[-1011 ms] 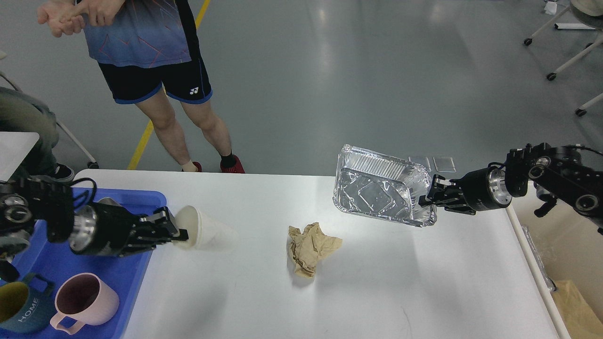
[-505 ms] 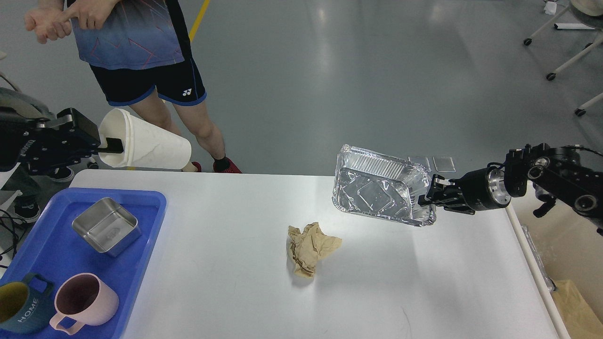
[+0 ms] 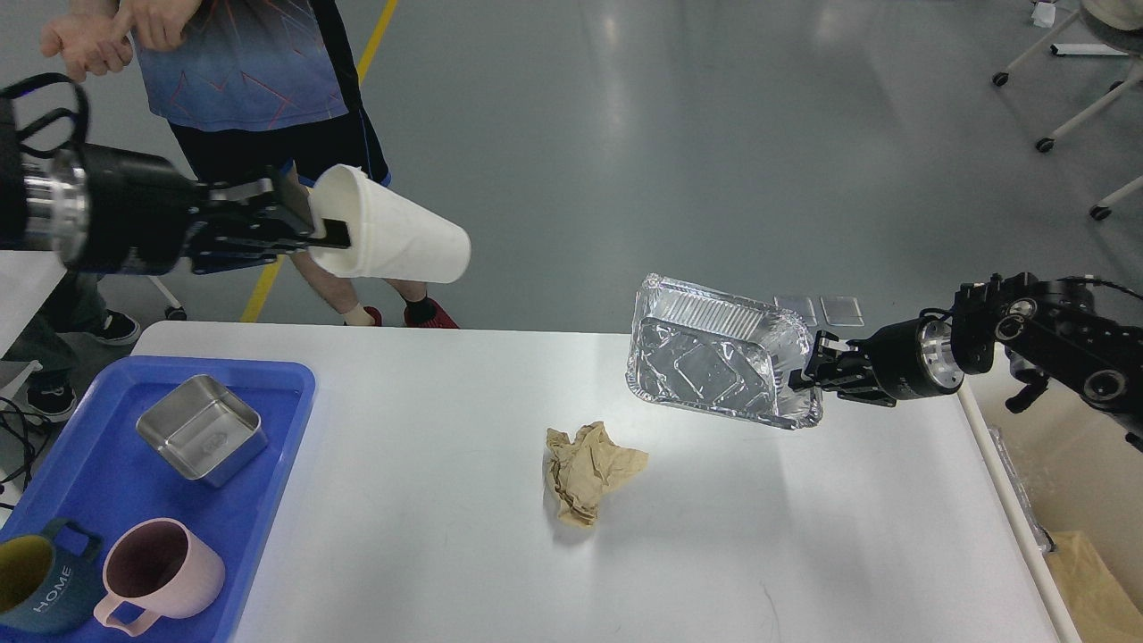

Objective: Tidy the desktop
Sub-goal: 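Lift the paper cup with the left gripper toward the foil tray, then drop the paper cup into the foil tray held by the right gripper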

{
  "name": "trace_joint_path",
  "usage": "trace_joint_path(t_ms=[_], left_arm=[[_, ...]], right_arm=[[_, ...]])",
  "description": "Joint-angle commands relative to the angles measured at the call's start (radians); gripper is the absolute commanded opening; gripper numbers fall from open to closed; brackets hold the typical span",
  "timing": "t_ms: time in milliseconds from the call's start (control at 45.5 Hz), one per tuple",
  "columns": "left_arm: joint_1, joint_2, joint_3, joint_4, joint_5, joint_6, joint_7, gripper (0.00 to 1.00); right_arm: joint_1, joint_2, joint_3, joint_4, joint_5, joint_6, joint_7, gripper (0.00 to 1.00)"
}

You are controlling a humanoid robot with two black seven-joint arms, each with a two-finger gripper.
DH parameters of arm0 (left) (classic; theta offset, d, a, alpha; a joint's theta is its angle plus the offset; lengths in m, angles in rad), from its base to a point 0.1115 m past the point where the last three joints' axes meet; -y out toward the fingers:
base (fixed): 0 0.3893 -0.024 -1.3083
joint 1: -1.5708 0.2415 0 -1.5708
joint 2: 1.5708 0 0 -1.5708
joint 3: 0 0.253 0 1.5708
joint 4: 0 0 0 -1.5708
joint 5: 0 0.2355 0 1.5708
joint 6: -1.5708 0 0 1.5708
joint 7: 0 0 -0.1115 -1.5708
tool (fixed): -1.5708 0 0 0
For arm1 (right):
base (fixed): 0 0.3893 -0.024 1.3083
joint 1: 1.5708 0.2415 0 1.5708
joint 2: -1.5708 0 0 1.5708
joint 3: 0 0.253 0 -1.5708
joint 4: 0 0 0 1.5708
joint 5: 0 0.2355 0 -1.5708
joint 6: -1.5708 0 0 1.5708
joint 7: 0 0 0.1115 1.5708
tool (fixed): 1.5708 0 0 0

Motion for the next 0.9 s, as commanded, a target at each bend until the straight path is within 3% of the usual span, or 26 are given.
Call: trace_joint_path(t_ms=[0,505,725,791,879], left_arm=[[0.048,-0.206,-0.032,0.056,-0.006,0.081,-0.001,0.01],[0.268,-0.783,-0.145,0.558,0.005,0.087,-0.006,0.02],[0.337,-0.944,-0.147,0.717,0.008,0.092,-0.012,0.04],[0.344,-0.986,-0.148,0.754,-0.001,0.105,-0.016,0.10],[0.349,-1.007,-0.158,0.770,-0.004,0.124,-0.016,0.27]], right_arm=[[0.002,0.000,0.000,0.000,0.000,0.000,0.000,0.00],[-0.009,0.000,0.000,0.001,0.000,-0.006,0.003,0.00],[-0.012,0.000,0.000,0.001,0.000,-0.008,0.003,0.00],[-0.018,0.000,0.000,0.001,0.000,-0.008,0.003,0.00],[-0.020,0.000,0.000,0.001,0.000,-0.009,0.003,0.00]])
